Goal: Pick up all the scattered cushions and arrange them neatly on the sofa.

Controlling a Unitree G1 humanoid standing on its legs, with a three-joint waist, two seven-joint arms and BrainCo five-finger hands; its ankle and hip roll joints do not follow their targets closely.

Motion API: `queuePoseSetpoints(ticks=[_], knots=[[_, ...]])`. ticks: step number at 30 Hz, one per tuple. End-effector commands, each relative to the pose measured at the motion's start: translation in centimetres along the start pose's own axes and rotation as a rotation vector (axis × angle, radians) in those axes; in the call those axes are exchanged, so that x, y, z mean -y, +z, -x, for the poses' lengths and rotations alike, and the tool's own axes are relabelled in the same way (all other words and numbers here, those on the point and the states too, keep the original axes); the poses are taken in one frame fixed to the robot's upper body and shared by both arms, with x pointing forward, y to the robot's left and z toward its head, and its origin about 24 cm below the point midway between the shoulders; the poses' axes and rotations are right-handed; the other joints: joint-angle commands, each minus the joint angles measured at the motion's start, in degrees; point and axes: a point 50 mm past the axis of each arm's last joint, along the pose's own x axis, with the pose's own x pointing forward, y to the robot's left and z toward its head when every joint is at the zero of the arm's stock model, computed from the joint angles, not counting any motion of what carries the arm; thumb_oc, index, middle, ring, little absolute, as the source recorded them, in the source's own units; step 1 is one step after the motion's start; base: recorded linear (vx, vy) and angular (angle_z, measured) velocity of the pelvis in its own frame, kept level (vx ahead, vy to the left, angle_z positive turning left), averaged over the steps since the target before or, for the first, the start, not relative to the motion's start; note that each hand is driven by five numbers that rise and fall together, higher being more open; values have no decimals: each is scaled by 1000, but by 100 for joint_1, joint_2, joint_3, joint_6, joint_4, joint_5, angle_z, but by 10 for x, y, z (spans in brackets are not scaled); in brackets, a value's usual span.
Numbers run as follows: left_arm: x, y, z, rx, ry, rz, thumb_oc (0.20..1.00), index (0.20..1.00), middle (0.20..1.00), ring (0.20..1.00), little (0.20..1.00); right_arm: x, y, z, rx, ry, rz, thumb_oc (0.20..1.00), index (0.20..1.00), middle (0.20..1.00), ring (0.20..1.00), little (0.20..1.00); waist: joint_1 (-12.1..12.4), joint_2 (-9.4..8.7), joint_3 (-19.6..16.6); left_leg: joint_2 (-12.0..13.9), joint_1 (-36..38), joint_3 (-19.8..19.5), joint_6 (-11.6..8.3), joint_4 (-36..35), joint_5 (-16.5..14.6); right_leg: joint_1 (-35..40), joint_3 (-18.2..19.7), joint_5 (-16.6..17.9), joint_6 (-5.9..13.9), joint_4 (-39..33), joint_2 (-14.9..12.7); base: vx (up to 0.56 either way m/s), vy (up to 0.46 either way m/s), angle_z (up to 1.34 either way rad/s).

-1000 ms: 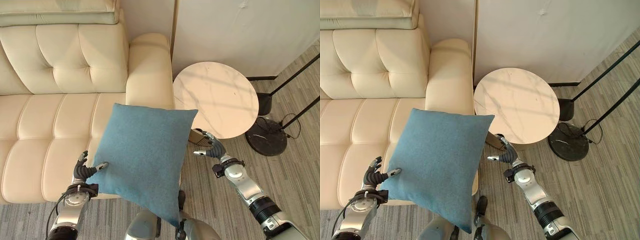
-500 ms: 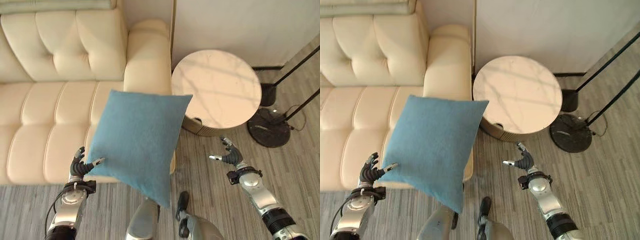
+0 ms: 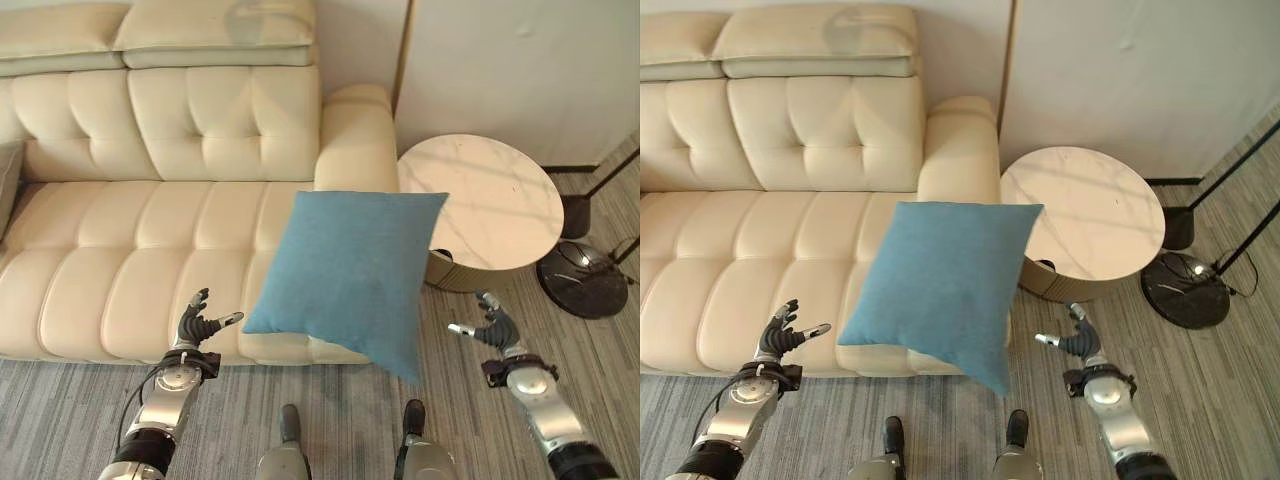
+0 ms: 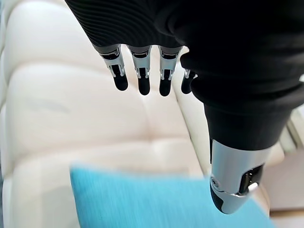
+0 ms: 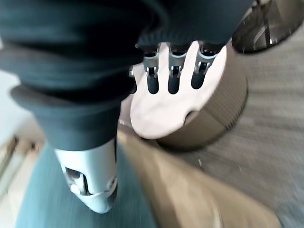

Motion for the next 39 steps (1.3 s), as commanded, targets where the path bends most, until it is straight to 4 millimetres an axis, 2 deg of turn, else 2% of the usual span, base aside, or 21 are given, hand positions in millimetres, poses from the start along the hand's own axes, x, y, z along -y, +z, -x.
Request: queuePoseSetpoints(ticks=[1, 6, 11, 14, 17, 19, 21, 22, 25, 28, 30, 31, 32, 33, 34, 36, 37, 38, 39], knots=[[-28, 11, -5, 58, 68, -76, 1000, 1000, 1000, 1000, 1000, 12, 35, -13, 139, -28, 30, 1000, 1000, 1000, 1000, 1000, 111, -13, 9, 215, -191, -142, -185, 252, -423, -198, -56, -223, 221, 4, 294, -9, 220, -34], [-37, 20, -16, 59, 106, -38, 1000, 1000, 1000, 1000, 1000, 8, 57, -26, 187, -68, 43, 1000, 1000, 1000, 1000, 1000, 126, -130, 27, 47, -315, 10, -74, 275, -486, -422, 136, 44, 313, -156, 220, -13, 103, -31], [-40, 29, -27, 53, 141, -7, 1000, 1000, 1000, 1000, 1000, -5, 85, -41, 241, -69, -11, 1000, 1000, 1000, 1000, 1000, 144, -204, 159, 17, -579, 85, -48, 283, -444, -708, 226, 249, 362, -295, 220, -42, 44, -17], [-41, 43, -36, 72, 138, -30, 1000, 1000, 1000, 1000, 1000, -8, 107, -51, 283, -59, -20, 1000, 1000, 1000, 1000, 1000, 150, -253, 271, 19, -751, 121, -64, 224, -344, -915, 239, 365, 379, -333, 233, -52, 12, -9], [-46, 68, -48, 114, 142, -68, 1000, 1000, 1000, 1000, 1000, -7, 135, -65, 324, -54, 10, 1000, 1000, 1000, 1000, 1000, 167, -325, 419, 63, -917, 137, -116, 49, -142, -1139, 191, 461, 404, -386, 277, -52, 8, -4], [-47, 76, -52, 127, 138, -86, 1000, 1000, 1000, 1000, 1000, -7, 142, -69, 327, -50, 17, 1000, 1000, 1000, 1000, 1000, 166, -346, 468, 82, -949, 131, -137, -25, -77, -1200, 172, 484, 421, -394, 290, -18, 1, -1], [-49, 95, -63, 132, 149, -116, 1000, 1000, 1000, 1000, 1000, -17, 163, -80, 327, -21, 24, 1000, 1000, 1000, 1000, 1000, 156, -402, 546, 129, -1031, 122, -193, -264, 115, -1375, 169, 557, 446, -432, 343, -15, 5, -2], [-50, 96, -63, 133, 149, -116, 1000, 1000, 1000, 1000, 1000, -17, 163, -80, 328, -22, 24, 1000, 1000, 1000, 1000, 1000, 158, -403, 551, 129, -1030, 123, -193, -267, 117, -1375, 169, 557, 445, -431, 343, -18, 4, -5], [-45, 118, -71, 157, 148, -116, 1000, 1000, 1000, 1000, 1000, -33, 186, -84, 356, 14, 54, 1000, 1000, 1000, 1000, 1000, 152, -444, 654, 168, -1128, 101, -232, -385, 226, -1525, 174, 596, 456, -431, 388, -19, -2, -6], [-32, 137, -76, 179, 122, -93, 1000, 1000, 1000, 1000, 1000, -53, 203, -84, 385, 58, 85, 1000, 1000, 1000, 1000, 1000, 141, -473, 764, 190, -1262, 42, -254, -434, 304, -1657, 185, 613, 452, -430, 417, -31, -6, -4], [-6, 154, -78, 207, 68, -34, 1000, 1000, 1000, 1000, 1000, -71, 215, -80, 410, 98, 92, 1000, 1000, 1000, 1000, 1000, 127, -497, 849, 197, -1364, -7, -285, -445, 341, -1752, 191, 611, 451, -419, 434, -14, -17, -1], [3, 162, -78, 230, 46, -14, 1000, 1000, 1000, 1000, 1000, -75, 215, -79, 411, 109, 90, 915, 915, 915, 915, 915, 117, -500, 867, 203, -1386, -21, -291, -445, 350, -1772, 192, 606, 450, -410, 435, 0, 0, 0], [3, 162, -78, 230, 46, -14, 1000, 1000, 1000, 1000, 1000, -75, 215, -79, 411, 109, 90, 680, 680, 680, 680, 680, 117, -499, 867, 203, -1387, -21, -291, -445, 350, -1772, 192, 606, 450, -410, 435, -10, -13, 8], [13, 175, -76, 271, 26, 10, 1000, 1000, 1000, 1000, 1000, -79, 218, -77, 419, 115, 75, 523, 523, 523, 523, 523, 107, -506, 883, 205, -1417, -41, -300, -445, 354, -1785, 197, 604, 451, -412, 437, -17, -21, 9], [24, 187, -74, 312, 1, 33, 1000, 1000, 1000, 1000, 1000, -81, 220, -76, 428, 119, 64, 200, 200, 200, 200, 200, 100, -513, 898, 208, -1434, -51, -313, -445, 364, -1802, 193, 601, 454, -406, 436, -21, -28, 6], [39, 200, -68, 366, -38, 90, 1000, 1000, 1000, 1000, 1000, -86, 220, -73, 436, 136, 41, 200, 200, 200, 200, 200, 84, -520, 899, 211, -1449, -58, -326, -445, 356, -1814, 197, 595, 461, -402, 449, -7, -15, 1], [39, 200, -68, 366, -38, 90, 934, 934, 934, 934, 934, -86, 220, -73, 436, 136, 41, 200, 200, 200, 200, 200, 84, -519, 899, 211, -1449, -58, -326, -445, 356, -1814, 197, 595, 461, -402, 449, -8, -40, 3], [60, 222, -54, 479, -96, 180, 200, 200, 200, 200, 200, -89, 220, -66, 469, 159, -15, 200, 200, 200, 200, 200, 75, -519, 887, 220, -1398, -55, -332, -445, 326, -1768, 199, 567, 461, -402, 457, -13, -45, 3], [64, 229, -49, 515, -110, 206, 200, 200, 200, 200, 200, -89, 220, -63, 483, 167, -32, 200, 200, 200, 200, 200, 72, -519, 878, 226, -1373, -55, -331, -445, 311, -1749, 204, 555, 463, -402, 461, -13, -45, 4]])
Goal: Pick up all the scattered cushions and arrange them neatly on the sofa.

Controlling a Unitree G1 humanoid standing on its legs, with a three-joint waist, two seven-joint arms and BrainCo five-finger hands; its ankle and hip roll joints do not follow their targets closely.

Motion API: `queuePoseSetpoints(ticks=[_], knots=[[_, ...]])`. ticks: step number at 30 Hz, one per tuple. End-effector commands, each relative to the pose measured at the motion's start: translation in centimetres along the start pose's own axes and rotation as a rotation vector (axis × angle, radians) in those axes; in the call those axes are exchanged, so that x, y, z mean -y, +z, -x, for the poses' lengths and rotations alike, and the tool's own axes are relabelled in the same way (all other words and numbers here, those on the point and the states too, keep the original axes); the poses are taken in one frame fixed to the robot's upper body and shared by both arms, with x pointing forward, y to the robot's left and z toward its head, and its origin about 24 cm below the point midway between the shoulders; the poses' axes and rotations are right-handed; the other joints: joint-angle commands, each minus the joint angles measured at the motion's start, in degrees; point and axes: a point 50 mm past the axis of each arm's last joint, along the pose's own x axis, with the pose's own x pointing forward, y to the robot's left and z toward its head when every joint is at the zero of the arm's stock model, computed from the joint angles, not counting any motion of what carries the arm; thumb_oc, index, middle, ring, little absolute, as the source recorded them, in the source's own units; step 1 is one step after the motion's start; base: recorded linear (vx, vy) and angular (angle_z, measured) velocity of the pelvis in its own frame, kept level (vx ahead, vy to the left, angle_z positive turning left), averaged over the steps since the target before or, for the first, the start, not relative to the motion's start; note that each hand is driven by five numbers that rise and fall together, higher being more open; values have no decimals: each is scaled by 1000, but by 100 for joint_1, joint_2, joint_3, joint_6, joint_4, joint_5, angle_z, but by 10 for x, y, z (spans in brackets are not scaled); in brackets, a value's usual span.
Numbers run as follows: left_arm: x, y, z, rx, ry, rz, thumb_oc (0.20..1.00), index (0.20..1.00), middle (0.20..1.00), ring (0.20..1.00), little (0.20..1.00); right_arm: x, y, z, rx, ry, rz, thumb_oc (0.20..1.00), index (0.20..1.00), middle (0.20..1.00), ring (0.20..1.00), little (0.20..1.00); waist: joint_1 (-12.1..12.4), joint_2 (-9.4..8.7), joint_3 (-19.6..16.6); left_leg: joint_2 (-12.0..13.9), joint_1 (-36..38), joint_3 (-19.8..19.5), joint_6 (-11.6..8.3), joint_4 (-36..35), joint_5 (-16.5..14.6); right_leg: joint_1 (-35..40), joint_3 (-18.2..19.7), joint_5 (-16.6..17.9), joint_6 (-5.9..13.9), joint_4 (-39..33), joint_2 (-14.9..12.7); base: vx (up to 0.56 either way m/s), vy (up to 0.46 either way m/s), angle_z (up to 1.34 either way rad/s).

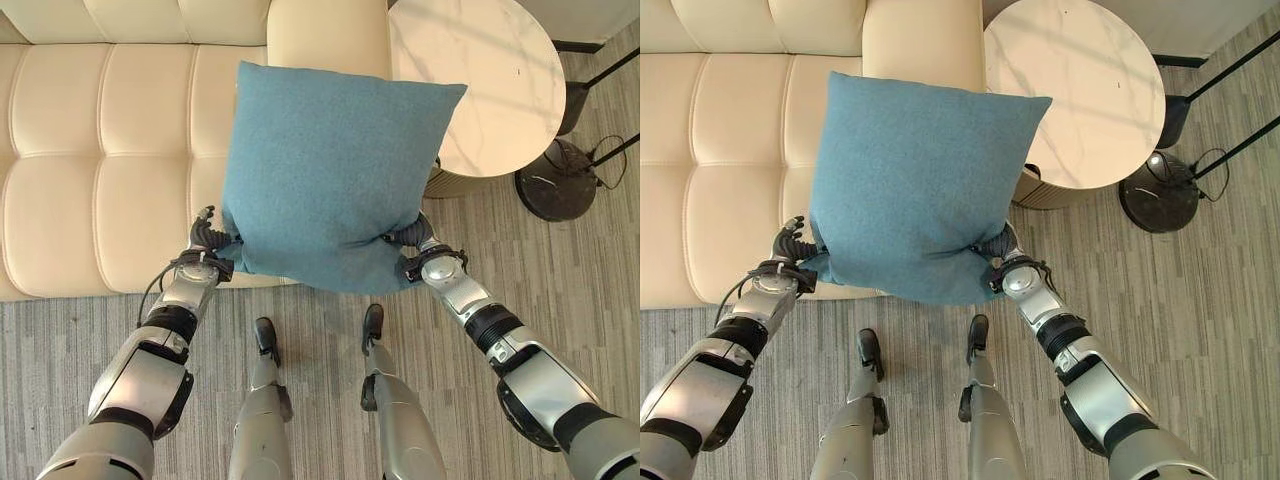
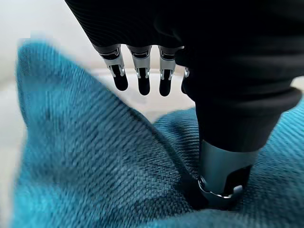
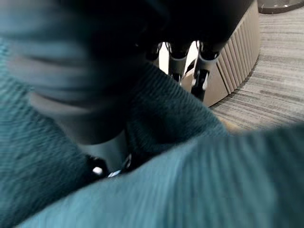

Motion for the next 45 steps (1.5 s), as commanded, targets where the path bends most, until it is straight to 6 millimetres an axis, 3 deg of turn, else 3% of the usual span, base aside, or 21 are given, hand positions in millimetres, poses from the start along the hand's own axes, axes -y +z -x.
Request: queuePoseSetpoints(ticks=[1, 8, 12, 17, 18, 21, 29, 32, 33, 34, 36, 37, 38, 39, 40, 41, 42, 45], knots=[[43, 82, 7, 315, -120, 169, 200, 200, 200, 200, 200, -26, 38, 4, 153, 74, -96, 200, 200, 200, 200, 200, 124, 56, 30, -120, 119, -500, -182, -137, -346, -115, 116, -304, 423, 245, -170, 0, 0, 0], [60, 98, 30, 432, -199, 306, 200, 200, 200, 200, 200, -25, 34, 27, 216, 107, -225, 200, 200, 200, 200, 200, 116, 129, -116, -120, 410, -466, -168, -137, -462, 155, 110, -422, 403, 237, -186, 4, -38, -1], [63, 81, 52, 438, -229, 420, 200, 200, 200, 200, 200, -23, 28, 47, 255, 117, -311, 200, 200, 200, 200, 200, 121, 199, -338, -114, 718, -452, -136, -137, -552, 457, 110, -568, 377, 270, -199, 66, -45, -4], [63, 38, 81, 350, -251, 555, 200, 200, 200, 200, 200, -22, 14, 79, 281, 151, -419, 200, 200, 200, 200, 200, 91, 286, -713, -139, 1230, -443, -57, -137, -707, 1026, 77, -769, 356, 285, -210, 100, -13, -2], [59, 25, 88, 324, -237, 581, 200, 200, 200, 200, 200, -22, 7, 90, 279, 169, -461, 200, 200, 200, 200, 200, 75, 333, -883, -156, 1414, -442, -37, -137, -749, 1207, 68, -847, 349, 305, -214, 79, 18, -4], [50, 10, 100, 304, -208, 603, 200, 200, 200, 200, 200, -21, -1, 106, 281, 192, -510, 200, 200, 200, 200, 200, 53, 407, -1104, -168, 1663, -473, -7, -137, -816, 1450, 58, -952, 333, 364, -225, 65, 32, 1], [24, -9, 121, 313, -130, 595, 200, 200, 200, 200, 200, -12, 1, 126, 348, 213, -586, 200, 200, 200, 200, 200, 130, 460, -1519, -276, 2185, -481, 72, -76, -1052, 1955, 72, -1007, 382, 367, -316, 35, 70, 1], [11, -9, 123, 348, -100, 529, 200, 200, 200, 200, 200, -6, 10, 128, 410, 207, -590, 200, 200, 200, 200, 200, 174, 453, -1554, -366, 2300, -434, 137, -42, -1133, 1974, 134, -891, 448, 298, -365, -50, 121, -3], [8, -11, 124, 349, -94, 511, 200, 200, 200, 200, 200, -6, 12, 128, 421, 213, -588, 200, 200, 200, 200, 200, 173, 445, -1541, -391, 2311, -405, 156, -51, -1135, 1930, 175, -790, 486, 288, -374, -224, 100, -6], [-1, -9, 120, 375, -71, 441, 200, 200, 200, 200, 200, -6, 17, 126, 446, 216, -573, 200, 200, 200, 200, 200, 183, 436, -1467, -433, 2253, -316, 176, -67, -1077, 1758, 287, -470, 596, 326, -389, -185, 52, -13], [-4, -9, 118, 384, -67, 415, 200, 200, 200, 200, 200, -5, 22, 125, 475, 221, -560, 200, 200, 200, 200, 200, 190, 455, -1415, -427, 2195, -279, 197, -59, -1023, 1624, 373, -389, 625, 440, -354, -214, 24, -21], [-7, -8, 117, 391, -66, 406, 200, 200, 200, 200, 200, -5, 25, 125, 484, 220, -549, 200, 200, 200, 200, 200, 190, 490, -1347, -409, 2113, -286, 220, -21, -972, 1563, 457, -479, 594, 609, -300, -399, 56, -28], [-10, -8, 116, 393, -72, 388, 200, 200, 200, 200, 200, -3, 27, 124, 502, 215, -524, 200, 200, 200, 200, 200, 257, 581, -1233, -382, 1885, -331, 282, 76, -851, 1634, 635, -1094, 384, 1270, -57, -323, 52, -21], [-10, -8, 116, 394, -71, 388, 200, 200, 200, 200, 200, -3, 28, 124, 503, 215, -524, 200, 200, 200, 200, 200, 260, 578, -1243, -380, 1862, -326, 280, 81, -840, 1610, 641, -1083, 380, 1273, -56, -290, 40, -13], [-11, -10, 117, 390, -70, 383, 200, 200, 200, 200, 200, -3, 28, 123, 504, 218, -515, 200, 200, 200, 200, 200, 308, 629, -1239, -342, 1796, -350, 294, 89, -777, 1669, 664, -1338, 287, 1587, 53, -198, -33, 2], [-16, -14, 117, 372, -59, 378, 200, 200, 200, 200, 200, -1, 24, 121, 488, 200, -494, 200, 200, 200, 200, 200, 420, 681, -1276, -356, 1629, -510, 319, 102, -641, 1947, 730, -1902, 103, 2139, 366, -197, -33, 15], [-16, -14, 117, 372, -59, 378, 200, 200, 200, 200, 200, -1, 24, 121, 488, 200, -494, 200, 200, 200, 200, 200, 422, 688, -1286, -344, 1608, -510, 316, 107, -632, 1931, 731, -1884, 98, 2131, 377, -172, -86, 35], [-23, -24, 119, 333, -14, 391, 200, 200, 200, 200, 200, 1, 21, 118, 474, 181, -473, 200, 200, 200, 200, 200, 714, 598, -1371, -416, 1384, -683, 224, 98, -438, 2461, 585, -2256, -110, 1667, 592, -118, -190, 49]])
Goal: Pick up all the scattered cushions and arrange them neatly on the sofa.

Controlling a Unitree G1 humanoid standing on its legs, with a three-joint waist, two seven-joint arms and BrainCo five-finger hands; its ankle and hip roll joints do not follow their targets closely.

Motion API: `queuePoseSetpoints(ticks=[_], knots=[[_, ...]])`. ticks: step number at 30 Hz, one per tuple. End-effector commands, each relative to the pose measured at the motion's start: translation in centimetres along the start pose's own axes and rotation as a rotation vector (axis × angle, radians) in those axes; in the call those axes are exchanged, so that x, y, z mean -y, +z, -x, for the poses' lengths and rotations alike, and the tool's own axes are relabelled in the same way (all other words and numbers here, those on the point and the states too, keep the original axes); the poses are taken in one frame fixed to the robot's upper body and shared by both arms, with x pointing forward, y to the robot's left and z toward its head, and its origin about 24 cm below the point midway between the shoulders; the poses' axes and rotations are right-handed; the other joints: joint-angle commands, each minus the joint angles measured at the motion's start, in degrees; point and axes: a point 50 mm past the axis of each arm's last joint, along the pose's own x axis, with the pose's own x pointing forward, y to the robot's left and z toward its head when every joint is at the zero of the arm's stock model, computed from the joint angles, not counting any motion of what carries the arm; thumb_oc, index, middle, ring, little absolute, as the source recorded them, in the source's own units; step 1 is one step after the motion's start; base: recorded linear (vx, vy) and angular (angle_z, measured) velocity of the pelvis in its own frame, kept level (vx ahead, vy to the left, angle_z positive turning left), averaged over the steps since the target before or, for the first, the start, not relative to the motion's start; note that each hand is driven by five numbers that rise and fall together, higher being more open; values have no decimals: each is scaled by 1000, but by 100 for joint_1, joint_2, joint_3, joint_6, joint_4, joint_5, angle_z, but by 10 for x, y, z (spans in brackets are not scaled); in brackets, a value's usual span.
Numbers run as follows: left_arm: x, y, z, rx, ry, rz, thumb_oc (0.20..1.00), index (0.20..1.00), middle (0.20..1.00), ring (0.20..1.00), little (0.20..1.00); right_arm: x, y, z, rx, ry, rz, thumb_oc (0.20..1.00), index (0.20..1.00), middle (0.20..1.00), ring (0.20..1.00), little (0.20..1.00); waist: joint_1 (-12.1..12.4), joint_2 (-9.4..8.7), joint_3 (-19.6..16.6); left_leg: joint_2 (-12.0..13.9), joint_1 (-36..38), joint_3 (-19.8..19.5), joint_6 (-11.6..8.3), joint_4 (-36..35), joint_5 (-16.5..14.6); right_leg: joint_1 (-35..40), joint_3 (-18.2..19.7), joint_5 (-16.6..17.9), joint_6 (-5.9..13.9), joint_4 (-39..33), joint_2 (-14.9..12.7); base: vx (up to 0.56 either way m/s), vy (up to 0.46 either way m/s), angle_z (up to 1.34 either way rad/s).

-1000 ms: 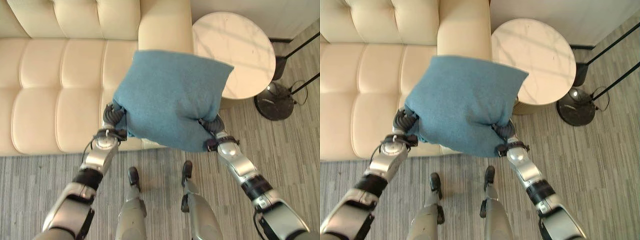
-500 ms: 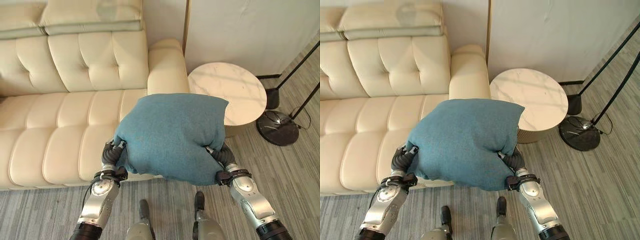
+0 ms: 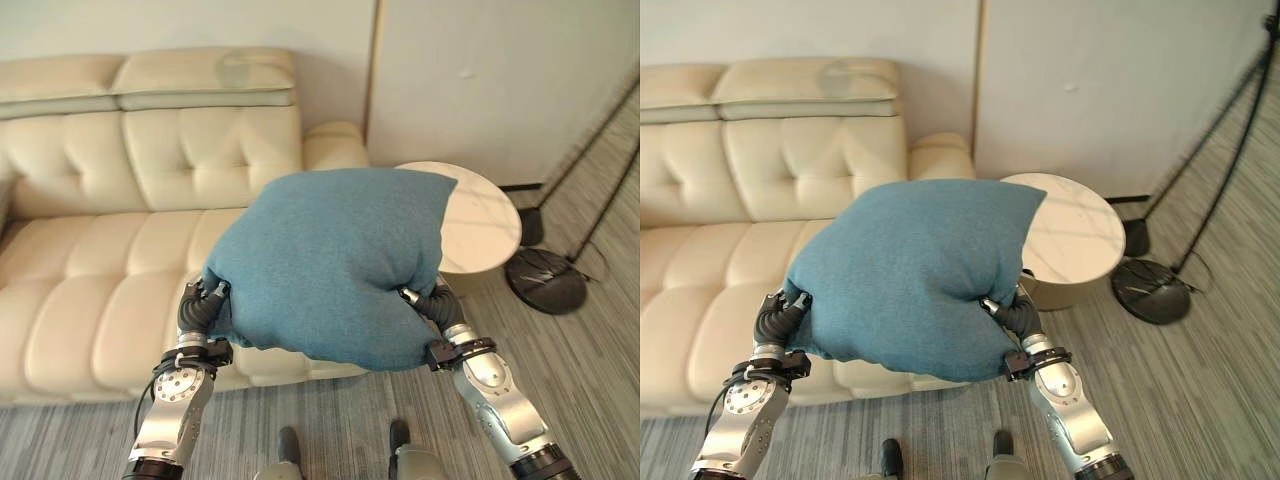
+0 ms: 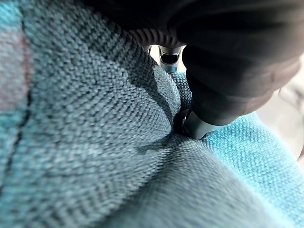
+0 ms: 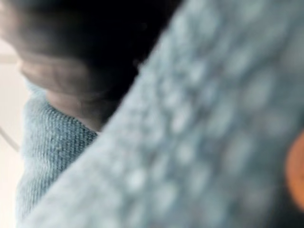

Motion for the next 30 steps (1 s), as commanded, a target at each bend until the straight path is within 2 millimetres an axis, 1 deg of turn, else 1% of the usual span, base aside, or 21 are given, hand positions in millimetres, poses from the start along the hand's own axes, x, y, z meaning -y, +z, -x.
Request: queuePoseSetpoints(ticks=[1, 3, 4, 5, 6, 7, 8, 9, 10, 12, 13, 15, 16, 18, 22, 27, 29, 30], knots=[[10, 45, -12, 247, -49, 24, 200, 200, 200, 200, 200, -17, 60, -18, 331, 63, -27, 200, 200, 200, 200, 200, 219, -79, -212, -502, -494, -633, -45, 66, -226, 1168, 43, 109, -103, -1304, 295, -157, -256, 19], [12, 43, -14, 240, -52, 30, 200, 200, 200, 200, 200, -12, 61, -18, 337, 45, -10, 200, 200, 200, 200, 200, 236, -25, -159, -396, -812, -773, -308, 77, 108, 1137, 127, 113, -243, -1649, 524, -239, -247, 38], [15, 45, -15, 244, -62, 41, 200, 200, 200, 200, 200, -7, 60, -16, 334, 28, -3, 200, 200, 200, 200, 200, 235, 23, -117, -363, -956, -765, -409, -13, 263, 1110, 76, 148, -278, -1805, 576, -283, -175, 44], [18, 45, -15, 244, -72, 44, 200, 200, 200, 200, 200, -5, 60, -15, 330, 17, 8, 200, 200, 200, 200, 200, 198, 63, -102, -355, -1052, -760, -436, -59, 298, 1067, -43, 179, -285, -1863, 587, -303, -119, 42], [23, 46, -17, 247, -88, 48, 200, 200, 200, 200, 200, -1, 60, -14, 329, 4, 21, 200, 200, 200, 200, 200, 136, 77, -61, -316, -1144, -643, -445, -72, 243, 989, -187, 236, -280, -1881, 549, -295, -68, 77], [26, 47, -18, 253, -97, 56, 200, 200, 200, 200, 200, 2, 58, -14, 317, -9, 22, 200, 200, 200, 200, 200, 61, 71, -69, -293, -1127, -512, -388, -55, 134, 930, -364, 291, -250, -1904, 476, -265, -40, 71], [28, 47, -18, 251, -107, 56, 200, 200, 200, 200, 200, 3, 56, -14, 308, -13, 27, 200, 200, 200, 200, 200, 24, 51, -83, -276, -1075, -439, -341, 29, 82, 897, -471, 371, -221, -1945, 418, -151, -18, 146], [28, 47, -18, 251, -107, 56, 200, 200, 200, 200, 200, 3, 56, -14, 308, -13, 27, 200, 200, 200, 200, 200, 14, 52, -81, -279, -1081, -449, -340, 45, 70, 908, -481, 370, -219, -1953, 416, -151, -36, 85], [29, 49, -18, 261, -124, 45, 200, 200, 200, 200, 200, 3, 55, -12, 302, -5, 28, 200, 200, 200, 200, 200, -89, -63, -64, -328, -881, -384, -256, 537, -342, 887, -723, 543, -183, -2020, 227, -137, -42, 95], [34, 47, -17, 256, -144, 52, 200, 200, 200, 200, 200, 4, 53, -10, 294, -2, 29, 200, 200, 200, 200, 200, -200, -135, -108, -334, -644, -215, -225, 791, -714, 904, -903, 630, -169, -2138, 114, -131, -23, 50], [37, 48, -18, 262, -154, 61, 200, 200, 200, 200, 200, 6, 53, -9, 295, -6, 29, 200, 200, 200, 200, 200, -259, -149, -143, -287, -488, -35, -230, 856, -838, 895, -1026, 666, -156, -2176, 63, -73, 29, 77], [43, 47, -18, 252, -176, 79, 200, 200, 200, 200, 200, 9, 52, -7, 292, -20, 24, 200, 200, 200, 200, 200, -381, -116, -262, -160, -129, 374, -252, 705, -958, 907, -1262, 680, -126, -2237, 11, -10, 58, 75], [45, 45, -18, 243, -182, 76, 200, 200, 200, 200, 200, 9, 50, -6, 286, -27, 18, 200, 200, 200, 200, 200, -422, -90, -294, -120, -43, 478, -267, 599, -942, 926, -1339, 681, -112, -2259, 3, 41, 78, 92], [45, 40, -17, 223, -183, 54, 200, 200, 200, 200, 200, 10, 46, -6, 267, -33, 2, 200, 200, 200, 200, 200, -454, -77, -325, -155, -45, 423, -270, 538, -940, 1009, -1397, 690, -104, -2305, -24, 71, 93, 79], [45, 41, -16, 227, -195, 36, 200, 200, 200, 200, 200, 10, 42, -5, 247, -32, -8, 200, 200, 200, 200, 200, -409, -137, -302, -215, -75, 332, -227, 617, -1034, 1141, -1462, 678, -80, -2306, -120, 83, 111, 20], [40, 47, -18, 255, -189, 1, 200, 200, 200, 200, 200, 4, 44, -9, 255, 0, -19, 200, 200, 200, 200, 200, -256, -230, -209, -426, -308, 92, -52, 923, -1297, 1117, -1377, 626, -7, -2092, -353, 66, 188, 12], [38, 49, -18, 262, -184, -1, 200, 200, 200, 200, 200, 1, 45, -10, 259, 8, -30, 200, 200, 200, 200, 200, -203, -255, -200, -542, -382, -3, 40, 993, -1387, 1071, -1316, 614, 11, -1989, -433, 89, 210, 6], [36, 51, -19, 269, -177, -2, 200, 200, 200, 200, 200, 1, 45, -10, 262, 12, -34, 200, 200, 200, 200, 200, -174, -261, -186, -609, -414, -34, 91, 1019, -1437, 1017, -1295, 598, 33, -1844, -515, 101, 222, 8]])
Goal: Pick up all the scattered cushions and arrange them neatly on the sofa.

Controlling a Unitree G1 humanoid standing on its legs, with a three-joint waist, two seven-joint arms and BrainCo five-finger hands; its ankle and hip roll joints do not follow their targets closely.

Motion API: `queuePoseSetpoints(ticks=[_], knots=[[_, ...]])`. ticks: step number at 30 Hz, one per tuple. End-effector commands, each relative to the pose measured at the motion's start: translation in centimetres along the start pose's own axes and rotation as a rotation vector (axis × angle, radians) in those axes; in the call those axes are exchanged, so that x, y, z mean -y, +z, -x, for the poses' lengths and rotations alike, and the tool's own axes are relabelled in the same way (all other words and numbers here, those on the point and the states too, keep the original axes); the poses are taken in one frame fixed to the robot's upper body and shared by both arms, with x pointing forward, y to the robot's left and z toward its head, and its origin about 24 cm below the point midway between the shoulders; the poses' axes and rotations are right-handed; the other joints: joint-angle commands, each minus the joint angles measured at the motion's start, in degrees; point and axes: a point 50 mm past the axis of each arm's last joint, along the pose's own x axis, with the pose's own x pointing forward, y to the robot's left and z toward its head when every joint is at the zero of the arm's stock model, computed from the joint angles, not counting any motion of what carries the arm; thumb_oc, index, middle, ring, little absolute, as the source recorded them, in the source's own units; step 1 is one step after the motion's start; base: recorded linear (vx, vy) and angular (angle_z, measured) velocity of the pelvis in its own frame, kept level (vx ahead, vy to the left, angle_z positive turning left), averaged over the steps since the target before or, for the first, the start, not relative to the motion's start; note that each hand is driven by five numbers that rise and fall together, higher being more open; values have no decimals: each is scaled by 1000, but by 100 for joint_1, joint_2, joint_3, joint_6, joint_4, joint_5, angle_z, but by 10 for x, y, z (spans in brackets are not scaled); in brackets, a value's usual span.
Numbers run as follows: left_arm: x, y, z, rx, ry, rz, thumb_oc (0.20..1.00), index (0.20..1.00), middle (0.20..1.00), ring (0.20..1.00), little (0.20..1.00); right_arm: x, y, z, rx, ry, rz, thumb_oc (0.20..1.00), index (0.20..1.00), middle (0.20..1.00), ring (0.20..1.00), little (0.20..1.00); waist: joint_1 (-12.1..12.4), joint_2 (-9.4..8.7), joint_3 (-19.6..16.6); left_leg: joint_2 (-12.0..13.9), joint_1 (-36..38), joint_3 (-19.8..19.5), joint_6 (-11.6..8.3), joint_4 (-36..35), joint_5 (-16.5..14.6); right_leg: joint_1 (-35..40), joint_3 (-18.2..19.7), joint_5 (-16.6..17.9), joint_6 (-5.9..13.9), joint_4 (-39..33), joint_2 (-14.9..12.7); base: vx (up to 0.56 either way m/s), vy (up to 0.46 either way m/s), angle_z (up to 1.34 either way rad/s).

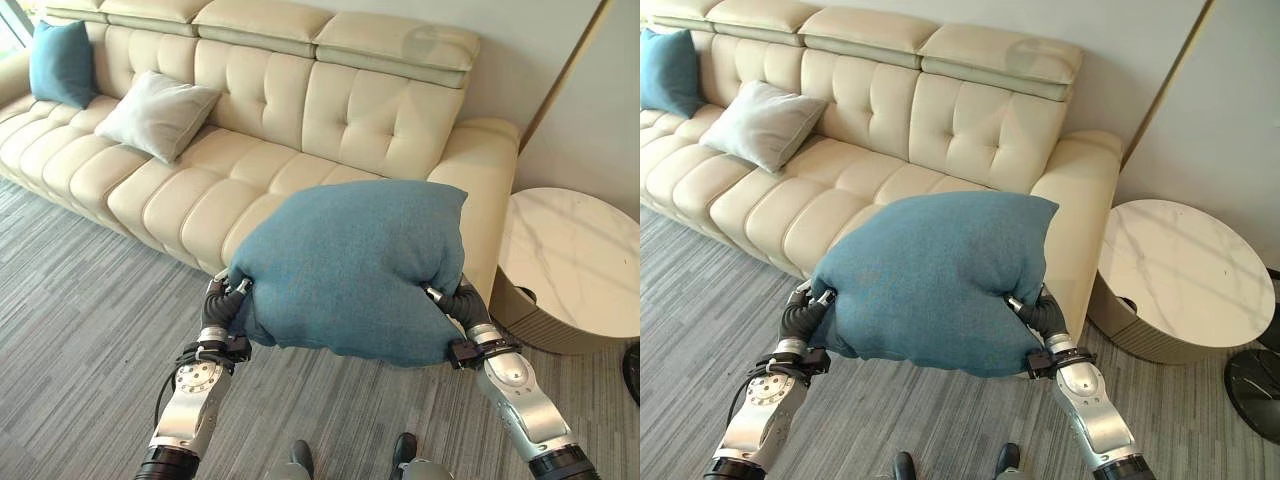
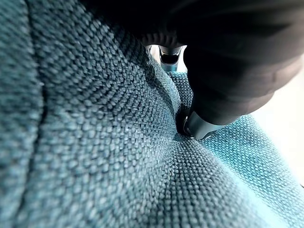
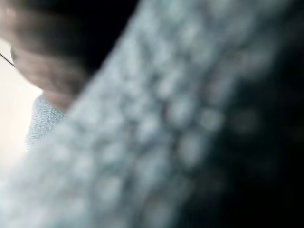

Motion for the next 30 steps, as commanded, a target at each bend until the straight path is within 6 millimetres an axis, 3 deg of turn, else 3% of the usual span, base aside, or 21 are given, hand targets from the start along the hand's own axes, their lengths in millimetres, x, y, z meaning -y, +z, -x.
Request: queuePoseSetpoints(ticks=[1, 4, 7, 9, 10, 13, 14, 17, 18, 19, 21, 22, 23, 24, 25, 26, 28, 30], knots=[[7, 54, -10, 279, -75, -32, 200, 200, 200, 200, 200, -26, 52, -14, 288, 111, -84, 200, 200, 200, 200, 200, -45, -407, -174, -386, -670, -377, 157, 671, -630, 416, 505, -423, 354, -28, -232, 96, 247, 8], [3, 57, -12, 288, -67, -52, 200, 200, 200, 200, 200, -30, 56, -16, 304, 142, -73, 200, 200, 200, 200, 200, -68, -374, 2, -519, -633, -475, 326, 703, -700, -60, 765, -174, 346, 911, -320, 95, 225, 6], [4, 56, -12, 279, -86, -61, 200, 200, 200, 200, 200, -27, 51, -16, 282, 135, -75, 200, 200, 200, 200, 200, -222, -306, 86, -630, -356, -662, 333, 489, -688, -617, 1218, -445, 266, 1313, 330, 177, 161, 19], [6, 57, -13, 287, -89, -59, 200, 200, 200, 200, 200, -23, 50, -15, 283, 125, -92, 200, 200, 200, 200, 200, -364, -271, 152, -708, -126, -810, 311, 347, -729, -1049, 1269, -444, 211, 1097, 678, 235, 77, 56], [8, 57, -13, 285, -98, -52, 200, 200, 200, 200, 200, -22, 49, -14, 276, 124, -94, 200, 200, 200, 200, 200, -418, -285, 162, -769, -25, -892, 315, 325, -791, -1074, 1323, -372, 244, 923, 726, 284, 58, 53], [8, 57, -16, 284, -92, -52, 200, 200, 200, 200, 200, -17, 49, -13, 274, 117, -95, 200, 200, 200, 200, 200, -565, -322, 202, -975, 371, -1077, 331, 223, -1031, -1499, 1196, -3, 348, 286, 840, 336, 27, 60], [8, 57, -16, 284, -89, -51, 200, 200, 200, 200, 200, -17, 48, -12, 270, 119, -97, 200, 200, 200, 200, 200, -609, -300, 213, -991, 526, -1123, 318, 186, -1114, -1546, 998, 93, 397, 81, 843, 416, -14, 49], [8, 51, -13, 268, -93, -53, 200, 200, 200, 200, 200, -13, 41, -5, 243, 97, -99, 200, 200, 200, 200, 200, -706, -290, 99, -1017, 933, -1214, 271, 50, -1271, -1507, 616, 125, 394, -56, 725, 469, -69, 32], [11, 44, -8, 243, -101, -35, 200, 200, 200, 200, 200, -7, 37, 1, 229, 73, -106, 200, 200, 200, 200, 200, -791, -174, -43, -896, 1142, -1277, 147, 110, -1209, -1328, 752, 109, 243, 78, 771, 445, -94, 40], [11, 44, -8, 243, -101, -35, 200, 200, 200, 200, 200, -7, 37, 1, 229, 73, -107, 200, 200, 200, 200, 200, -803, -191, -54, -915, 1124, -1288, 149, 105, -1185, -1337, 750, 129, 244, 63, 750, 430, -120, 38], [13, 43, -8, 237, -116, -26, 200, 200, 200, 200, 200, 1, 32, 5, 206, 43, -89, 200, 200, 200, 200, 200, -906, -75, -110, -698, 982, -1171, -159, 609, -779, -1159, 710, 103, 170, 59, 732, 207, -94, 63], [13, 43, -8, 237, -116, -26, 200, 200, 200, 200, 200, 1, 32, 5, 206, 43, -89, 200, 200, 200, 200, 200, -910, -77, -115, -701, 976, -1175, -159, 609, -776, -1163, 707, 106, 170, 56, 728, 280, -168, 59], [13, 43, -8, 239, -126, -35, 200, 200, 200, 200, 200, 7, 31, 7, 201, 29, -78, 200, 200, 200, 200, 200, -979, -88, -115, -548, 531, -1017, -360, 1703, -251, -890, 774, 24, 32, -20, 806, 307, -178, 28], [11, 43, -8, 238, -114, -30, 200, 200, 200, 200, 200, 10, 32, 8, 204, 20, -73, 200, 200, 200, 200, 200, -957, -109, -80, -460, 308, -852, -374, 2180, -130, -719, 807, -75, -52, -50, 839, 381, -228, 6], [12, 43, -8, 238, -118, -27, 200, 200, 200, 200, 200, 13, 31, 8, 198, 10, -63, 200, 200, 200, 200, 200, -973, -214, -84, -385, 77, -692, -316, 2413, -105, -621, 852, -106, -75, -96, 764, 265, -131, -13], [14, 42, -9, 233, -121, -23, 200, 200, 200, 200, 200, 15, 30, 8, 193, -2, -50, 200, 200, 200, 200, 200, -924, -301, -61, -263, -266, -483, -185, 2710, -370, -495, 963, -163, -96, -121, 727, 242, -75, -51], [13, 41, -10, 223, -121, -36, 200, 200, 200, 200, 200, 20, 33, 5, 200, -25, -22, 200, 200, 200, 200, 200, -845, -418, -52, -154, -623, -360, 5, 2459, -775, -272, 1144, -256, -27, -153, 674, 292, 25, -73], [11, 42, -9, 232, -117, -43, 200, 200, 200, 200, 200, 21, 36, 4, 216, -33, -17, 200, 200, 200, 200, 200, -769, -469, -54, -61, -751, -410, 8, 1892, -823, -99, 1310, -329, 39, -152, 631, 300, 113, -114]])
